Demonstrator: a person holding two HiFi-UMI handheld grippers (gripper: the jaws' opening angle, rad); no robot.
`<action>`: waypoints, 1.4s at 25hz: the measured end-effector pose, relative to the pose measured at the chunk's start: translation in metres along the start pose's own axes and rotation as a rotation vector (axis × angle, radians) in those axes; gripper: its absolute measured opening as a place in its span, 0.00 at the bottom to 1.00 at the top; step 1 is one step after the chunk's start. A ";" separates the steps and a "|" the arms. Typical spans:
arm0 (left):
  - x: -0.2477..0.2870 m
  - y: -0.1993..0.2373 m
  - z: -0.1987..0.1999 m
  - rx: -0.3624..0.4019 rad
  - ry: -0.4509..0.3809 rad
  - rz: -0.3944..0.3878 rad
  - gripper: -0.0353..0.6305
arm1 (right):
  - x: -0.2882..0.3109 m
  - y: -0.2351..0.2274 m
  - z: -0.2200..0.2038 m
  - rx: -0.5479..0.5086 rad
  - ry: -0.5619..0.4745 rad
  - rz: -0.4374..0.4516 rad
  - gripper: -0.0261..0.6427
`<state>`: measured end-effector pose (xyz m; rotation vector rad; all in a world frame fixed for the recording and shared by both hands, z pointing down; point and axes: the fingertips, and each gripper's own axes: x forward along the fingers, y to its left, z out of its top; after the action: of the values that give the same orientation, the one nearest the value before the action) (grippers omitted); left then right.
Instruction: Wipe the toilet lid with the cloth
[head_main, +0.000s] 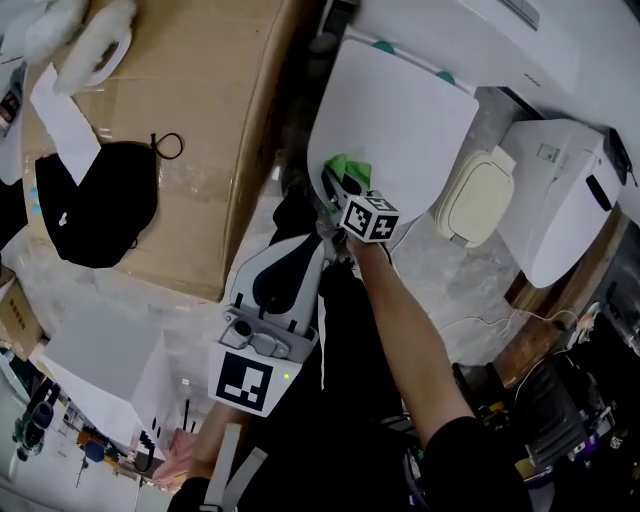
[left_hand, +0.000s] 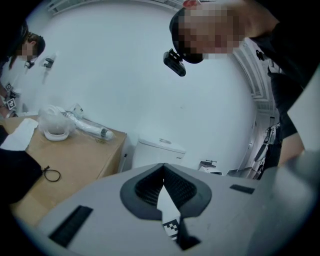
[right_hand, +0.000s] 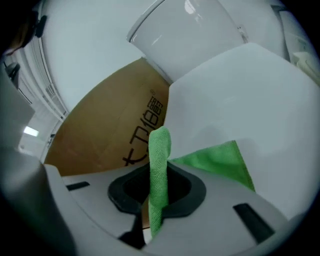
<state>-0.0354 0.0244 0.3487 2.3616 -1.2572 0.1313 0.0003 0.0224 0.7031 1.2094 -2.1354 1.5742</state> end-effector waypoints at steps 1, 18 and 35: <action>-0.004 -0.003 0.004 0.003 -0.003 -0.006 0.06 | 0.002 0.013 0.005 0.011 -0.008 0.038 0.12; -0.103 -0.142 0.183 0.101 -0.233 -0.032 0.06 | -0.296 0.223 0.177 -0.448 -0.325 0.062 0.12; -0.187 -0.273 0.257 0.292 -0.212 -0.055 0.06 | -0.584 0.296 0.199 -0.524 -0.590 -0.107 0.12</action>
<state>0.0441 0.1849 -0.0302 2.7179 -1.3452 0.0496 0.2134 0.1531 0.0657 1.6767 -2.5272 0.5697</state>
